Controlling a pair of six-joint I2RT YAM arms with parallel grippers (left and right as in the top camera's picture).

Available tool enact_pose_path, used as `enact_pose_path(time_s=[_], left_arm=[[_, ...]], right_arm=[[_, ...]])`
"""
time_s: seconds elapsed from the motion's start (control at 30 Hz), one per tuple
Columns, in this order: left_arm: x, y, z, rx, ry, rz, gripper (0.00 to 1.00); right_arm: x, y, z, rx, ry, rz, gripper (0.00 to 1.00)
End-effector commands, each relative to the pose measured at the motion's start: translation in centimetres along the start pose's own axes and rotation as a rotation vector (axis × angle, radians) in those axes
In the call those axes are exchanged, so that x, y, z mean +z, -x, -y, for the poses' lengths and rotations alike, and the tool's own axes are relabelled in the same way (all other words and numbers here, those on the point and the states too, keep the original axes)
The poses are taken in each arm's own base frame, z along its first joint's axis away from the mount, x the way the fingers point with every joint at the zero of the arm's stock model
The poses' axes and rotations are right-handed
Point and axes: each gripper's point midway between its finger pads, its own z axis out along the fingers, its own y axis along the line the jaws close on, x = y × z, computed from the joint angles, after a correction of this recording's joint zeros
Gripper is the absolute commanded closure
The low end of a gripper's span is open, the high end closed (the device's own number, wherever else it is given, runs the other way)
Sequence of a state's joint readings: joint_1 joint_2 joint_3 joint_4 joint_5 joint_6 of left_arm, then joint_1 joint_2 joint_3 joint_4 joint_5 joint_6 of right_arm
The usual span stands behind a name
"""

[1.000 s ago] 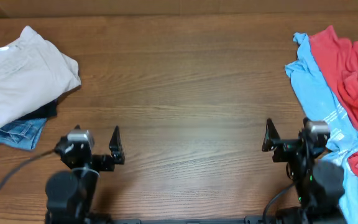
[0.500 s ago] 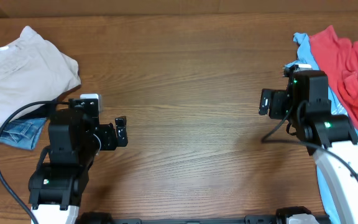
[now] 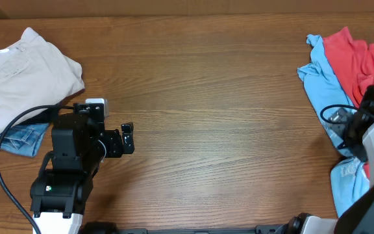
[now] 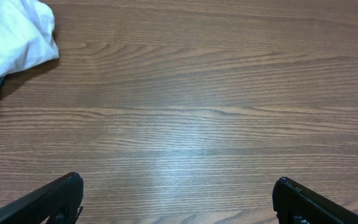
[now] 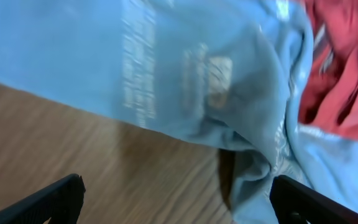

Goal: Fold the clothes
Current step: 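Reach the right gripper to the light-blue T-shirt and grasp it, then drag the light-blue T-shirt left off the red shirt with right gripper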

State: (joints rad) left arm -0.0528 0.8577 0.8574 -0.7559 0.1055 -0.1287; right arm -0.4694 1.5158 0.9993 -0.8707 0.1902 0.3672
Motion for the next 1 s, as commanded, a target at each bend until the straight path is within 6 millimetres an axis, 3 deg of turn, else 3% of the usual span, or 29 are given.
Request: enact_pose_path(time_s=[0.0,0.1,0.17,0.2,0.23,0.27,0.3,0.4,0.43,0.57,0.67,0.7,0.73,0.8,0.97], left_arm=[[-0.6,1.0,0.7,0.001,-0.026,0.028,0.0],[-0.6,1.0,0.6,0.001,-0.023,0.028,0.0],[-0.6,1.0,0.6,0.001,-0.023,0.027,0.0],[-0.6,1.0,0.6,0.001,-0.023,0.027,0.0],[-0.6,1.0,0.6,0.001,-0.023,0.027,0.0],[-0.6,1.0,0.6,0.001,-0.023,0.027,0.0],[-0.6,1.0,0.6,0.001,-0.023,0.027,0.0],[-0.6,1.0,0.6,0.001,-0.023,0.028,0.0],[-0.6,1.0,0.6,0.001,-0.023,0.028,0.0],[-0.6,1.0,0.6,0.001,-0.023,0.028,0.0],[-0.6,1.1,0.6,0.001,-0.023,0.029,0.0],[-0.6,1.1,0.6,0.001,-0.023,0.03,0.0],[-0.6,1.2,0.6,0.001,-0.024,0.033,0.0],[-0.6,1.2,0.6,0.001,-0.024,0.036,0.0],[-0.6,1.2,0.6,0.002,-0.024,0.033,0.0]], right_arm=[[2.6,-1.7,2.4,0.13,-0.059,-0.08,0.0],[4.4,-2.5,4.4,0.224,-0.079,-0.089,0.02],[4.9,-2.5,4.2,0.235,-0.06,-0.081,0.13],[5.1,-2.6,4.3,0.236,-0.06,-0.08,0.36],[5.1,-2.7,4.3,0.239,-0.06,-0.079,0.46],[5.3,-2.9,4.3,0.258,-0.061,-0.079,0.74],[5.3,-2.9,4.3,0.273,-0.061,-0.078,0.96],[5.1,-2.9,2.3,0.264,0.049,-0.112,0.96],[4.5,-2.5,0.8,0.209,0.13,-0.126,0.96],[-0.6,-0.1,-4.4,0.044,0.413,-0.118,0.96],[-11.1,1.9,-10.4,-0.253,0.699,-0.004,0.96],[-12.9,1.8,-11.3,-0.322,0.718,0.02,0.96],[-16.0,0.7,-13.3,-0.457,0.752,0.052,0.96],[-17.8,-1.3,-15.6,-0.573,0.788,0.057,0.96],[-18.5,-6.2,-20.2,-0.75,0.84,0.004,0.96]])
